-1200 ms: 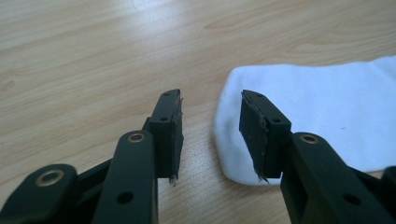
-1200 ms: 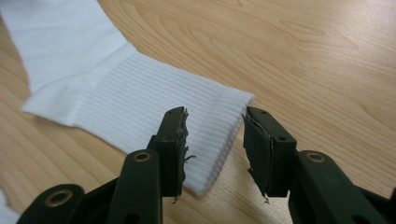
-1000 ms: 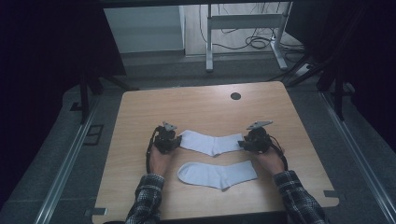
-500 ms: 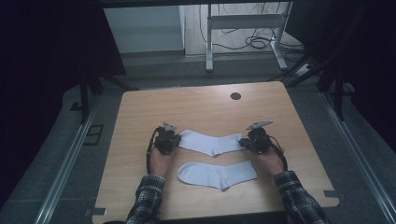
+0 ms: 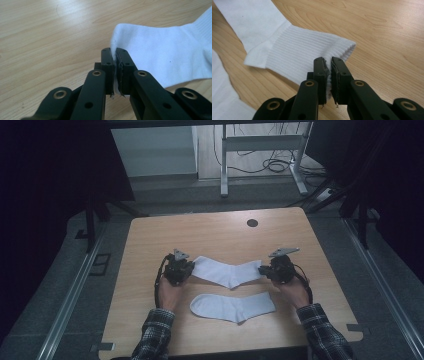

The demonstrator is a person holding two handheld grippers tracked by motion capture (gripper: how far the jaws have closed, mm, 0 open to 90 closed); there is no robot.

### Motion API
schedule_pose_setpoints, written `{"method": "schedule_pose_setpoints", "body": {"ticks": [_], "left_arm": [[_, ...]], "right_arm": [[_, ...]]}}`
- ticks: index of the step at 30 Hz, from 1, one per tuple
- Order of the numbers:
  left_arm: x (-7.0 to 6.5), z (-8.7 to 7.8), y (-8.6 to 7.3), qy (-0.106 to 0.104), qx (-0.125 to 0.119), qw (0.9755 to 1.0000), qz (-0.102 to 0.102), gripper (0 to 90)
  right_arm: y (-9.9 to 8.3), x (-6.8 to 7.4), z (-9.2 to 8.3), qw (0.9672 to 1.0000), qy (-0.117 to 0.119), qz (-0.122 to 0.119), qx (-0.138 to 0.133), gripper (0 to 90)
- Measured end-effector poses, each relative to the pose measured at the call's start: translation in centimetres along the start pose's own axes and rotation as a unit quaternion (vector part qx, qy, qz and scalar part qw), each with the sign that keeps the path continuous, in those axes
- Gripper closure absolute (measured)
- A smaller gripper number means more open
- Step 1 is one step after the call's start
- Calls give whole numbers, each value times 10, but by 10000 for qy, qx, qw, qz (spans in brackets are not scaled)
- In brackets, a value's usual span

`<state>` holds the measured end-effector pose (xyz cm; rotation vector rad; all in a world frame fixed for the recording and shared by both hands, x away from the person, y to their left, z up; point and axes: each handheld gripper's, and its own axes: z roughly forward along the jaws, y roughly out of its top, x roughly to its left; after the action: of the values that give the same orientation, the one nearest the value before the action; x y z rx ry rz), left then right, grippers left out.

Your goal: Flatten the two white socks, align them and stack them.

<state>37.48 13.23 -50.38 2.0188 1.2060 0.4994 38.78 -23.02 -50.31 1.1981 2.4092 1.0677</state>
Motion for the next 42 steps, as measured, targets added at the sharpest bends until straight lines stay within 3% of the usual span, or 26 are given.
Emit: {"method": "schedule_pose_setpoints", "body": {"ticks": [15,25,32,42], "left_arm": [[-17,-30,-8,-210,-150,9996,120,851],[-39,-54,-22,-295,-149,9988,368,850],[-51,-75,-37,-368,-158,9982,436,849],[-61,-92,-66,-474,-73,9980,413,849]], "right_arm": [[-2,5,-29,9998,118,-154,-107,828],[-13,14,-54,9993,240,-289,-44,828],[-24,29,-69,9984,395,-399,56,827],[-40,45,-72,9966,576,-513,275,826]]}}
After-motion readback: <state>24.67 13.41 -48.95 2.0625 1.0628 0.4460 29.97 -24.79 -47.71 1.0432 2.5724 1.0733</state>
